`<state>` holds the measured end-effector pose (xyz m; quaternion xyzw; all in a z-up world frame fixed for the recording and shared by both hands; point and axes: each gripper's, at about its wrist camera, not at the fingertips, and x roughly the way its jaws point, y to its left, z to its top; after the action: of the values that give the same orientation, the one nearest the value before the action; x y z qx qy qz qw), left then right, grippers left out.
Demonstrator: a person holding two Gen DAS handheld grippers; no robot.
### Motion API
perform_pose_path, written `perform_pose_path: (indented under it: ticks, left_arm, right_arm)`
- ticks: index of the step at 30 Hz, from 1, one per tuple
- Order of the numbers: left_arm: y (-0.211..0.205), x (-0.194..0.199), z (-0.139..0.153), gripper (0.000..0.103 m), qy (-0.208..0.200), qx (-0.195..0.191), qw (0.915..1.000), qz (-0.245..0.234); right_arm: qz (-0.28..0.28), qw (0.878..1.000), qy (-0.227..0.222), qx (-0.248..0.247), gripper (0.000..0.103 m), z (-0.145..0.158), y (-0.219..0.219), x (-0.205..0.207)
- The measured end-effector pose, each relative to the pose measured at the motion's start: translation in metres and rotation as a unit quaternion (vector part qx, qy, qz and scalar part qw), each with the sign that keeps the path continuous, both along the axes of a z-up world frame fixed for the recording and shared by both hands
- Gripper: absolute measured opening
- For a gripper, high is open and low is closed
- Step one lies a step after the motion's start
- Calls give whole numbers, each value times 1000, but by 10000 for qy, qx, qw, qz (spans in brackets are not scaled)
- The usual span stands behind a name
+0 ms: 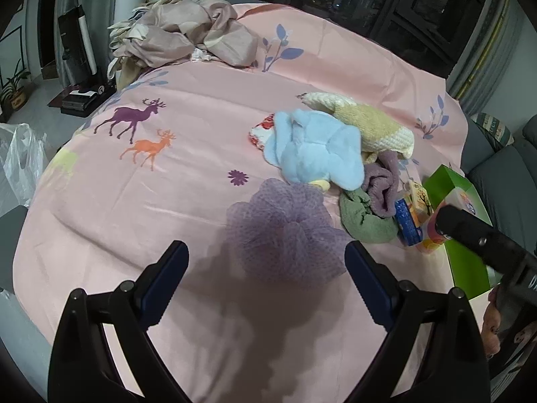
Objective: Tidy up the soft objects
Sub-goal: 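Reach the right gripper to the purple mesh bath puff and grasp it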
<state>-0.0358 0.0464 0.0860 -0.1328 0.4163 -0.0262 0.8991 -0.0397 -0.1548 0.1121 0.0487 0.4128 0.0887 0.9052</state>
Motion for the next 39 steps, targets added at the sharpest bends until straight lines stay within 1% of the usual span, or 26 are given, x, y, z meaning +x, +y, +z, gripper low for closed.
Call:
perform_pose_path:
  ticks: [2, 4, 7, 8, 9, 13, 14, 15, 16, 18, 20, 22, 23, 24, 25, 27, 28, 29, 30, 32, 33, 34, 35, 36, 39]
  left_arm:
    - [3, 0, -1, 94, 47, 40, 10000, 49]
    - [7, 2, -4, 94, 164, 147, 9997, 67]
    - [12, 2, -7, 95, 274, 241, 9992, 134]
    - [14, 2, -8, 96, 306, 261, 9991, 137]
    - [15, 2, -9, 97, 347, 275, 9989, 136]
    - [16, 4, -16, 97, 372, 169, 9991, 119]
    - [15, 5, -20, 97, 391, 108, 9991, 84]
    - [13, 7, -23, 96, 437, 67, 9990, 48]
    - [11, 9, -26, 94, 498, 30, 9988, 18]
    - [8, 13, -33, 85, 566, -89, 9983, -41]
    - [3, 16, -38, 77, 648, -128, 9978, -83]
    - [0, 20, -44, 71, 688, -148, 9974, -133]
    - [-1, 21, -47, 65, 710, -173, 9972, -127]
    - [-1, 23, -50, 59, 746, -227, 9969, -121]
    - [-1, 25, -51, 55, 770, -270, 9966, -128]
    - [-2, 28, -56, 33, 817, -401, 9957, -189]
    - [-3, 30, -58, 29, 855, -450, 9951, -218]
    - [-4, 32, -60, 26, 880, -486, 9947, -229]
    - [-5, 32, -61, 24, 859, -475, 9949, -215]
    - [-8, 32, -61, 18, 794, -447, 9955, -256]
    - [-11, 32, -59, 15, 769, -485, 9953, -329]
    - [-13, 31, -58, 13, 757, -475, 9953, -366]
    - [-16, 29, -56, 12, 700, -410, 9959, -396]
    - [-19, 28, -54, 12, 650, -363, 9964, -412]
    - [-28, 21, -39, 11, 412, -349, 9968, -588]
  right_arm:
    - [42, 10000, 34, 48, 99, 4, 5, 6]
    - [103, 9996, 35, 253, 98, 3, 9, 7]
    - [277, 9982, 234, 475, 98, -2, 19, 15]
    - [304, 9967, 401, 635, 98, -3, 18, 18]
    - [334, 9975, 333, 523, 98, -8, 25, 18]
    - [397, 9959, 612, 545, 98, -23, 38, 30]
    - [403, 9941, 776, 636, 98, -27, 38, 34]
    - [422, 9926, 919, 679, 96, -32, 40, 38]
    - [416, 9903, 1108, 723, 91, -39, 42, 43]
    - [417, 9889, 1259, 672, 89, -51, 46, 51]
    - [421, 9875, 1386, 622, 89, -63, 50, 56]
    - [446, 9865, 1474, 552, 88, -71, 53, 59]
    - [468, 9858, 1517, 541, 86, -75, 54, 60]
    - [494, 9849, 1562, 556, 81, -79, 55, 62]
    - [535, 9836, 1627, 572, 77, -83, 56, 63]
    - [592, 9814, 1723, 612, 71, -90, 59, 65]
    - [617, 9798, 1799, 625, 66, -96, 61, 67]
    - [639, 9785, 1855, 632, 62, -100, 62, 68]
    - [672, 9772, 1905, 653, 55, -105, 64, 68]
    - [722, 9788, 1794, 675, 43, -107, 64, 65]
    - [757, 9783, 1786, 730, 29, -107, 63, 65]
    - [810, 9753, 1832, 930, 20, -106, 61, 65]
    - [830, 9739, 1840, 1040, 19, -105, 60, 64]
    - [838, 9747, 1790, 1042, 19, -103, 59, 63]
    - [843, 9805, 1506, 945, 17, -87, 55, 54]
